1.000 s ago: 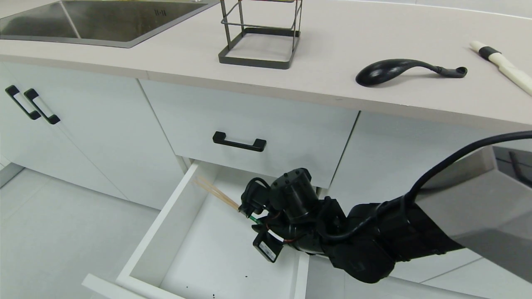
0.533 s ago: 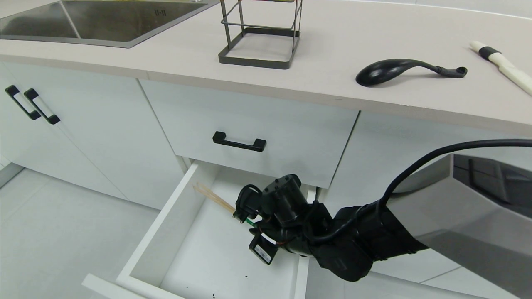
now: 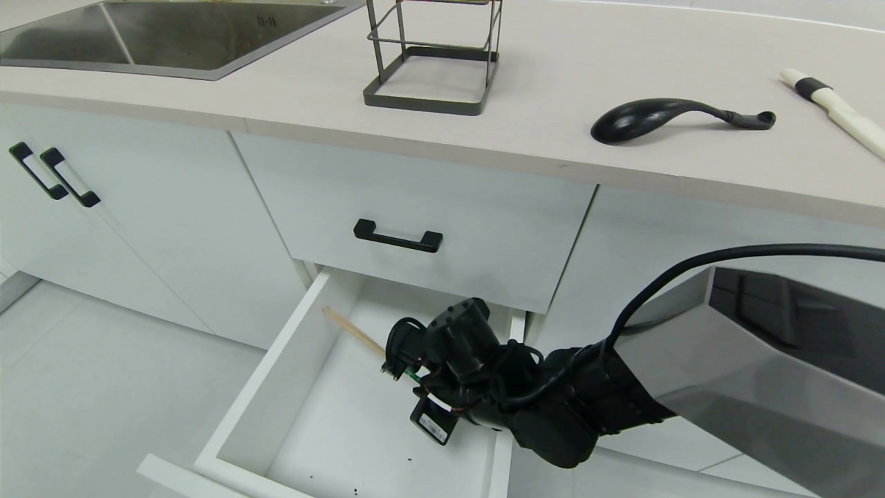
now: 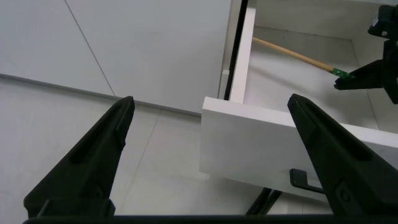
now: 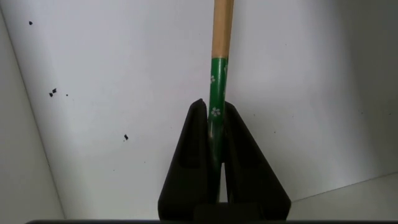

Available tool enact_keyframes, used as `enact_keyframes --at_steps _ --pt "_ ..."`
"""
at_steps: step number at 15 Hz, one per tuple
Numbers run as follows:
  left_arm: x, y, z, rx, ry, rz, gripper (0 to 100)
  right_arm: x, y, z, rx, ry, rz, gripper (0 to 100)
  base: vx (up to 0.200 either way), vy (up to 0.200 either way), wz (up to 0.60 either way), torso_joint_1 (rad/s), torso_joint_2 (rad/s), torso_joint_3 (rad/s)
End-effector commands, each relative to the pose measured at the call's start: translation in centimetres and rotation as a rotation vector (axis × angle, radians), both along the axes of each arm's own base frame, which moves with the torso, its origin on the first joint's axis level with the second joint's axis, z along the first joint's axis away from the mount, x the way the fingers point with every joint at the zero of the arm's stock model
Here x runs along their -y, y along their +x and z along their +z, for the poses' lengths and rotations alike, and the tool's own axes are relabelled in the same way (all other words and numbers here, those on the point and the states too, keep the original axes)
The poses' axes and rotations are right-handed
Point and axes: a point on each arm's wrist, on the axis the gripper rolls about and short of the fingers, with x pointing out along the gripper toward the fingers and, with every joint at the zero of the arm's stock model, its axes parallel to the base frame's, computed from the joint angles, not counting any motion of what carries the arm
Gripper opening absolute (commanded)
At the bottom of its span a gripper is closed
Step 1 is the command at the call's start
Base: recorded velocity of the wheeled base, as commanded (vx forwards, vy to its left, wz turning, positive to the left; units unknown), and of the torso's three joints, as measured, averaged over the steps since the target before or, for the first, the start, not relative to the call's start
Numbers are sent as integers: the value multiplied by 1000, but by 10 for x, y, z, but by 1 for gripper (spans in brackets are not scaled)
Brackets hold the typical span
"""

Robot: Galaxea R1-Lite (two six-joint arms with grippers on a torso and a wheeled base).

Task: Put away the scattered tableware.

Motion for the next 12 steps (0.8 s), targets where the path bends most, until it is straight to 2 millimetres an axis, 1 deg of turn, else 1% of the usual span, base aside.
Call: enact_keyframes --at_steps 1,4,5,7,10,12 --pt "0 0 0 -1 0 -1 100 -3 2 -6 0 -9 7 0 0 0 0 0 0 0" --pt "0 0 0 -1 -2 -1 100 -3 2 -9 -7 -24 13 0 0 0 0 0 0 0" --pt "0 0 0 -3 -2 1 100 -3 2 -9 -7 -24 13 100 0 0 0 0 0 0" --pt "0 0 0 -1 0 1 100 -3 3 -9 -4 -22 10 100 0 0 0 0 0 0" --pt "0 0 0 -2 0 1 100 -4 2 0 8 -6 14 100 0 0 0 0 0 0" --pt "0 0 0 -1 0 -1 100 -3 -3 16 27 19 22 100 0 0 0 0 0 0"
